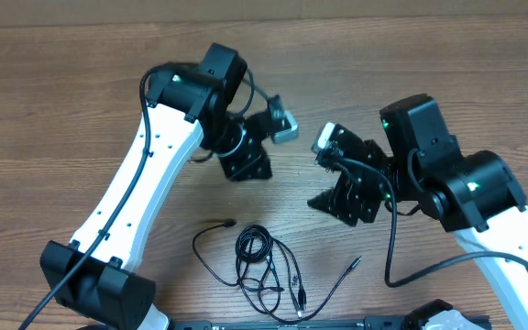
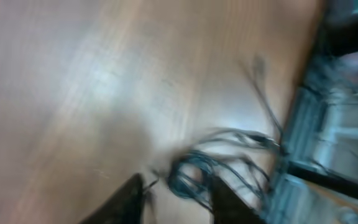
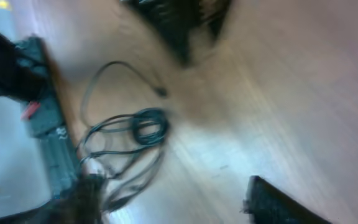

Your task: Untangle cables

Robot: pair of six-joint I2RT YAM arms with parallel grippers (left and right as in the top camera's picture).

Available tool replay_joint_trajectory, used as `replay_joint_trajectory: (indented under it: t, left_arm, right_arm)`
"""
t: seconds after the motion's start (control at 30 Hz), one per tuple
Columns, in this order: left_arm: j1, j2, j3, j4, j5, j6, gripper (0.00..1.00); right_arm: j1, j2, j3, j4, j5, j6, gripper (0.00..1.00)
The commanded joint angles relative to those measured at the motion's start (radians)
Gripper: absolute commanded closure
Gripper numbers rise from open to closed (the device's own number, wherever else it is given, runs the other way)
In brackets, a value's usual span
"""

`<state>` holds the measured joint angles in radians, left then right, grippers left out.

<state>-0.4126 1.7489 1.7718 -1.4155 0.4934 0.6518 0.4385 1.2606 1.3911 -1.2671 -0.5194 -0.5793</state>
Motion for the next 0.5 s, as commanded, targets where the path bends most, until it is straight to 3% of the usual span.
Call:
replay_joint_trajectory:
  t: [0.0,0.13,0.17,0.23,0.47]
  left_arm:
    - [0.004,-0.003,-0.004,0.122,-0.124,-0.191,0.43]
    - [0.015,-0.003,-0.004,0.225,-0.154,-0.242,0.04]
    - [0.015,-0.003,-0.004,0.245,-0.164,-0.242,0.00]
    - [0.016,-0.003,-0.004,0.277,-0.197,-0.255,0.00]
    - [0.066,-0.003,-0.004,0.386,-0.454,-0.492,0.01]
  right_arm:
    - [0.001,0.042,0.002,-0.054,-0.123,-0.003,0.00]
    - [0.027,0.093,-0.021,-0.108,-0.133,0.000,0.00]
    - [0.043,0.105,-0.034,-0.111,-0.134,0.000,0.00]
    - [0.086,0.127,-0.062,-0.114,-0.134,0.000,0.00]
    - [0.273,0.160,-0.167,-0.026,-0.080,0.111,0.00]
